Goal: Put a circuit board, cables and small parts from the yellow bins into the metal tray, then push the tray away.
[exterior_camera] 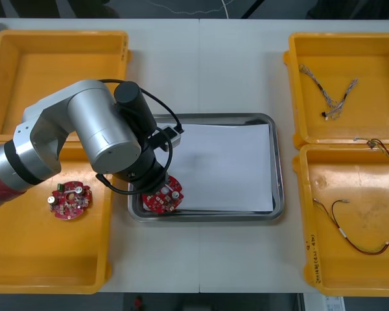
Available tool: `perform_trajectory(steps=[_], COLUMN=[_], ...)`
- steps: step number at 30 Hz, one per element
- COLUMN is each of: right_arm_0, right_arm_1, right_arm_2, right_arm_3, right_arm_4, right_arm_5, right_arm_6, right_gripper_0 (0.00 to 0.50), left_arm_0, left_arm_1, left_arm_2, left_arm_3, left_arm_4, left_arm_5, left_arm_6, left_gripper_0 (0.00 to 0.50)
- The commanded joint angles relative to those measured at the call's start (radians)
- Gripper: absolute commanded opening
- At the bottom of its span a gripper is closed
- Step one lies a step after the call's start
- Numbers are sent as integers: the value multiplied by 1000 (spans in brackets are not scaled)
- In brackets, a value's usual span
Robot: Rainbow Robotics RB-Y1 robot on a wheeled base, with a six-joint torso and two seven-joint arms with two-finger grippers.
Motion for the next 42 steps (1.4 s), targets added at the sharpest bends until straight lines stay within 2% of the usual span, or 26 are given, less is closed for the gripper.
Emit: perform_trajectory(steps=[1, 6, 14, 23, 28, 32, 38, 42], right_arm_0=[2, 1, -18, -88, -148, -210, -351, -438], right_arm_1=[-28, -28, -28, -39, -40, -40, -42, -40], right_arm_2=[2, -2, 0, 66, 124, 190, 354, 489], right_arm_3=[-26, -26, -28, -28, -28, -28, -28, -28], right_arm_4=[8, 3, -20, -47, -58, -67, -69, -30], right_arm_5=[3, 3, 3, 3, 3, 3, 3, 3], right_arm_6=[15, 21, 24, 26, 26, 28, 23, 18], right_gripper_0=[0, 0, 0, 0, 0, 0, 0, 0], left_arm_0=[-48, -54, -54, -54, -52, -52, -25, -8], left_arm_1=[-20, -20, -9, 0, 8, 34, 102, 126], left_arm_2=[-13, 25, 194, 359, 458, 491, 542, 594], left_arm_3=[-21, -52, -116, -178, -199, -201, -199, -170], left_arm_4=[10, 25, 100, 111, 113, 125, 142, 143], left_arm_5=[-1, 62, 221, 406, 406, 406, 406, 406], left_arm_6=[116, 125, 136, 132, 125, 113, 86, 2], left_gripper_0=[500, 500, 500, 500, 500, 500, 500, 500])
